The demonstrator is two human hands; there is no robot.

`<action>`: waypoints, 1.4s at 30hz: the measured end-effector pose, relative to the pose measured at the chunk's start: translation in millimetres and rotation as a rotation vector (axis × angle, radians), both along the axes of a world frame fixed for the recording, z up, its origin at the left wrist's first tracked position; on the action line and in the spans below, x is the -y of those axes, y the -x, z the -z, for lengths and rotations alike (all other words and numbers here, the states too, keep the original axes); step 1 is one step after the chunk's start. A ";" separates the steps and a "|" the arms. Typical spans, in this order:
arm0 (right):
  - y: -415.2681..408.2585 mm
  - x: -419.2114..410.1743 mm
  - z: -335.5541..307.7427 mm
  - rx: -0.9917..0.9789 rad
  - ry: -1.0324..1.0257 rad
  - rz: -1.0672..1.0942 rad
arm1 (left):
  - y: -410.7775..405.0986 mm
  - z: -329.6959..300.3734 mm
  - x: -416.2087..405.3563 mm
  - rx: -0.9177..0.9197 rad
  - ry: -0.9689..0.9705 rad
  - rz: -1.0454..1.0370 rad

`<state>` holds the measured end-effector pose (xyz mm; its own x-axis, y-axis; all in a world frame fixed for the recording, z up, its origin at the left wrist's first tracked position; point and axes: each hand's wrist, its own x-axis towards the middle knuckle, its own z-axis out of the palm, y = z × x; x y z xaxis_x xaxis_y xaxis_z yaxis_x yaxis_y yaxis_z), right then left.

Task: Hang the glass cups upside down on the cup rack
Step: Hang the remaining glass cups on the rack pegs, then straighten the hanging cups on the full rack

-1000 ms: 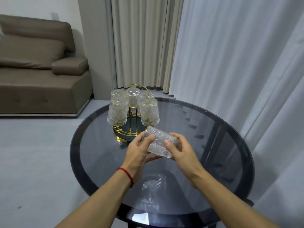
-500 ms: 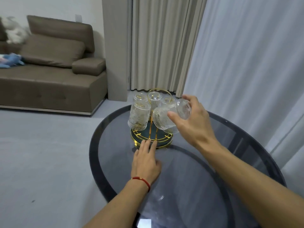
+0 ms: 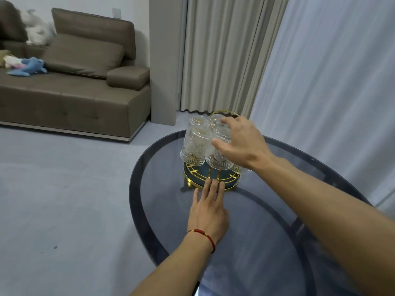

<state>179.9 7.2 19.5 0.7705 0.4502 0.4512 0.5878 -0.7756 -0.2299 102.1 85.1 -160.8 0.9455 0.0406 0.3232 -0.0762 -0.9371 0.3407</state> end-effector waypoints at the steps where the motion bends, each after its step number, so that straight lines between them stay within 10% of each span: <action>1: -3.1 -0.8 2.8 0.010 0.037 -0.004 | 0.3 -0.1 -0.2 0.003 0.004 0.003; 13: -22.6 3.5 33.0 0.030 0.153 -0.033 | 0.3 -1.4 -1.3 0.004 -0.010 -0.012; 20: -24.3 53.9 40.6 0.002 -0.477 0.041 | -0.2 -0.5 0.3 -0.027 -0.039 -0.025; 27: -40.0 71.9 33.6 -0.409 -0.676 0.002 | -0.6 -2.7 0.8 -0.047 -0.039 -0.031; 42: -44.5 78.8 28.0 -0.315 -0.556 -0.044 | -0.8 -3.6 -0.1 -0.066 -0.032 -0.037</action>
<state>224.4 -71.6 -8.5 0.8907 0.2480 0.3811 0.4546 -0.4673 -0.7583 102.9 85.2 -157.2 0.9627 0.0667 0.2622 -0.0198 -0.9493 0.3139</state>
